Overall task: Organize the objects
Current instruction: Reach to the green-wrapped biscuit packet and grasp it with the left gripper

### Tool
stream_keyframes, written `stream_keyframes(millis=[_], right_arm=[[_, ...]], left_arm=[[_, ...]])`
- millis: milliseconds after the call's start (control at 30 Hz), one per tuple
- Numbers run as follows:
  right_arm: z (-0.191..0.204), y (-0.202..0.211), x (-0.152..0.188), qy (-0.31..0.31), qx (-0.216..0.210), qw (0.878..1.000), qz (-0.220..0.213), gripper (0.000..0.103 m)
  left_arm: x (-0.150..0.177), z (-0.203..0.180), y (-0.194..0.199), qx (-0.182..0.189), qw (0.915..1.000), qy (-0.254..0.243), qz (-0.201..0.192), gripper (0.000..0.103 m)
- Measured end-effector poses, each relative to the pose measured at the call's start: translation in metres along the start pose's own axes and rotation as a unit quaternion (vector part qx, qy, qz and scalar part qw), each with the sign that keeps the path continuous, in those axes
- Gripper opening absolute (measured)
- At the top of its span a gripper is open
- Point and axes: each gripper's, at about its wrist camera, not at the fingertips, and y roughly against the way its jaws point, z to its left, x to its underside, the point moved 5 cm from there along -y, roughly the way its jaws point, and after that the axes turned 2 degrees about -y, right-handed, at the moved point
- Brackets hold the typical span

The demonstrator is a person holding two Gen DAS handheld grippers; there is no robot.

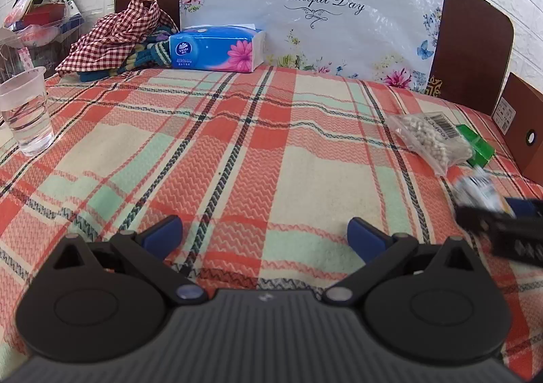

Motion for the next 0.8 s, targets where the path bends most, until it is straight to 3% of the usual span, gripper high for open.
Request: stream_keyframes(millis=[267,333,367,800], right_arm=[[-0.021,0.087,0.059,0.005,0.05,0.999,-0.006,0.059],[-0.028,0.101,0.067,0.003,0.06,0.998,-0.009,0.076],[-0.032,0.107,0.07,0.001,0.06,0.998,-0.009,0.077],[-0.042,0.128,0.084,-0.036,0.059,0.998,-0.007,0.078]], left_arm=[[-0.002,-0.001,-0.004,-0.005,0.9999,-0.012,0.003,0.103],[-0.001,-0.003,-0.003,-0.008,0.9998,-0.016,0.003,0.103],[-0.001,-0.003,-0.003,-0.009,0.9998,-0.017,0.004,0.103],[-0.001,-0.009,0.003,-0.029,0.999,-0.029,0.019,0.103]])
